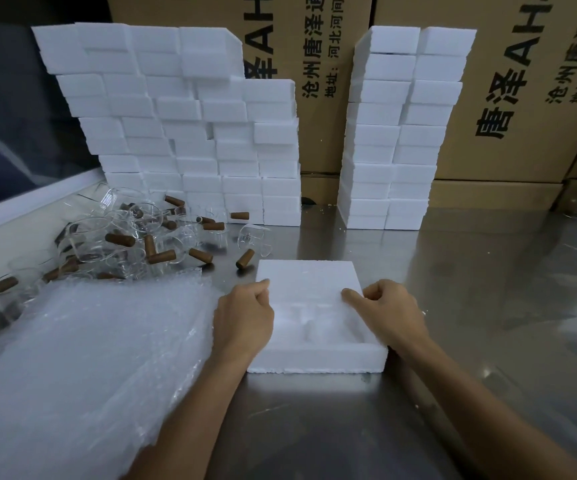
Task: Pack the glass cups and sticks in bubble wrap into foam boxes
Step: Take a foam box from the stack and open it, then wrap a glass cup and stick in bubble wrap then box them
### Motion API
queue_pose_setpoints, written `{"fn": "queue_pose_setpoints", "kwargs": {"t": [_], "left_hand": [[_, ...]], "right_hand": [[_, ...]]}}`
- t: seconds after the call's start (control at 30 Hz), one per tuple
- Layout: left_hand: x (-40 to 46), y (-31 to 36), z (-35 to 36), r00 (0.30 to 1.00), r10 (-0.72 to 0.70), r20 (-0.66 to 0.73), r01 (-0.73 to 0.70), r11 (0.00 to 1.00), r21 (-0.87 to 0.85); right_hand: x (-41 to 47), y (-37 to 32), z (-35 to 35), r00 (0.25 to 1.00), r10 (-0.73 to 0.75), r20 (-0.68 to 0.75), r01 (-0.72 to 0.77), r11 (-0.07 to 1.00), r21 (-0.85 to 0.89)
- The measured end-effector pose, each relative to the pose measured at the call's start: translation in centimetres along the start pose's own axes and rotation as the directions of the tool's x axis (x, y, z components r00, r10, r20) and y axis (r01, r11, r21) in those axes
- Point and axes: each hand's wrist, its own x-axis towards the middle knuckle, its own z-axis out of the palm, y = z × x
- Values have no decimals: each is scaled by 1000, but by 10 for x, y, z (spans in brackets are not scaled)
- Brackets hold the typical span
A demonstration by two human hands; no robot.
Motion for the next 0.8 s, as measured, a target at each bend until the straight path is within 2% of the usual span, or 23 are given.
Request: {"fn": "queue_pose_setpoints", "kwargs": {"t": [0.1, 0.27, 0.4, 0.5, 0.63, 0.8], "left_hand": [[1, -1, 1, 1000, 2, -25, -3, 1000, -5], [2, -3, 5, 999, 14, -46, -14, 1000, 1], [4, -5, 8, 998, 3, -63, -4, 1000, -12], [3, -3, 7, 997, 4, -81, -7, 999, -34], [3, -1, 8, 995, 11, -94, -16, 998, -57], [3, -2, 10, 994, -21, -106, 16, 999, -47]], "right_hand": [[4, -12, 1, 998, -57, 20, 57, 998, 6], [23, -49, 28, 954, -297, 39, 297, 917, -266], [36, -87, 74, 904, -399, 153, 423, 887, -187], [52, -111, 104, 919, -342, 198, 365, 926, -97], [78, -133, 126, 945, -142, 293, 194, 968, -158], [94, -147, 134, 941, -98, 324, 38, 981, 188]]}}
